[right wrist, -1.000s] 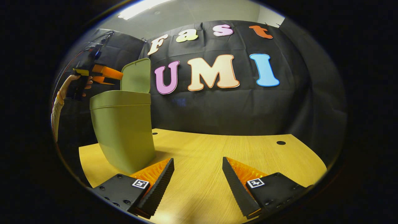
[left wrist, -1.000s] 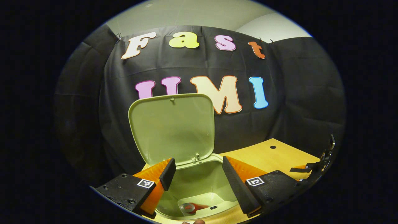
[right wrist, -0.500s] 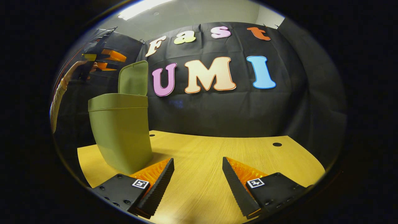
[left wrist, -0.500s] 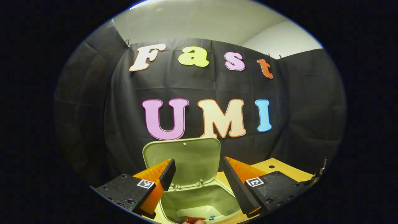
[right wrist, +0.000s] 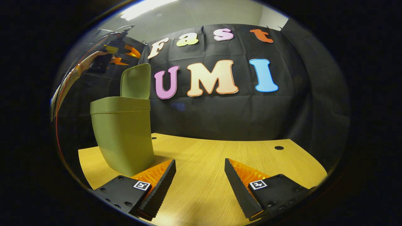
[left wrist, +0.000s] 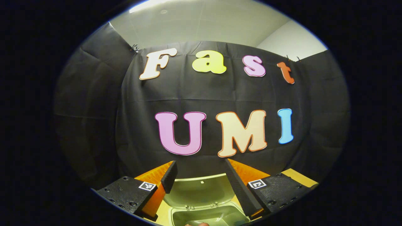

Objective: Press the lid of the desktop garbage bin to open it, pick up the crumpled paper on the desktop and throw it into the bin, then pick up the pop can on the desktop and drop it into the bin, and finally close the garbage bin lid.

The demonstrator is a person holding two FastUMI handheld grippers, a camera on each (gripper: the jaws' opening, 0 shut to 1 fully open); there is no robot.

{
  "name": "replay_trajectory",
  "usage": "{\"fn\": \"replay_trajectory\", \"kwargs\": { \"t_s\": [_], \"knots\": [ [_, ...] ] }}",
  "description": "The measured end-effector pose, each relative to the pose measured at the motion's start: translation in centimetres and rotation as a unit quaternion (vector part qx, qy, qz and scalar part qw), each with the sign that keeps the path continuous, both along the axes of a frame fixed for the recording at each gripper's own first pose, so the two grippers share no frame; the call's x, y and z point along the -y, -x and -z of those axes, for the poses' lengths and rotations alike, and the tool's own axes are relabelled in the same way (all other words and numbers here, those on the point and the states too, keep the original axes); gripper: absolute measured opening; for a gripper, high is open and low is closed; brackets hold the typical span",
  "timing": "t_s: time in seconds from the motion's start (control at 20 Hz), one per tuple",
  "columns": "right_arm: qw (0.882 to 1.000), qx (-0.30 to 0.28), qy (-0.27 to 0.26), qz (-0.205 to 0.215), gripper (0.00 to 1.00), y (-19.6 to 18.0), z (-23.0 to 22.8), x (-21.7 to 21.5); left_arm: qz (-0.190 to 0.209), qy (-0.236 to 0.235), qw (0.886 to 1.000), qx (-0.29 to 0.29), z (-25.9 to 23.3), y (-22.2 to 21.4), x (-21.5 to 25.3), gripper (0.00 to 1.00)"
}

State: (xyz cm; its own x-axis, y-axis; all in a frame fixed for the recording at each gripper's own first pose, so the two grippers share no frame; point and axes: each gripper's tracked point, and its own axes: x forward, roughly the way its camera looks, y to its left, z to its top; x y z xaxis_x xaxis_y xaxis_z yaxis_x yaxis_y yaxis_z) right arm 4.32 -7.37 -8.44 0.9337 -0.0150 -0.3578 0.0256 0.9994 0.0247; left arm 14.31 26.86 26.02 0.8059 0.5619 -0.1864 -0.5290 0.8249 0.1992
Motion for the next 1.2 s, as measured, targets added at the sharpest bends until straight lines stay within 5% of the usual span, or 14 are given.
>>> {"fn": "replay_trajectory", "kwargs": {
  "t_s": [0.45, 1.2],
  "knots": [
    [1.0, 0.008, -0.001, 0.006, 0.98, 0.0, -0.6, 0.4, -0.023, 0.032, 0.999, -0.024, 3.4, -1.5, -1.5, 0.92],
    [1.0, 0.019, -0.005, 0.002, 0.98, 0.0, -1.2, 0.1, 0.081, 0.043, 0.996, 0.007, 5.4, 7.1, 6.7, 0.91]
  ]
}}
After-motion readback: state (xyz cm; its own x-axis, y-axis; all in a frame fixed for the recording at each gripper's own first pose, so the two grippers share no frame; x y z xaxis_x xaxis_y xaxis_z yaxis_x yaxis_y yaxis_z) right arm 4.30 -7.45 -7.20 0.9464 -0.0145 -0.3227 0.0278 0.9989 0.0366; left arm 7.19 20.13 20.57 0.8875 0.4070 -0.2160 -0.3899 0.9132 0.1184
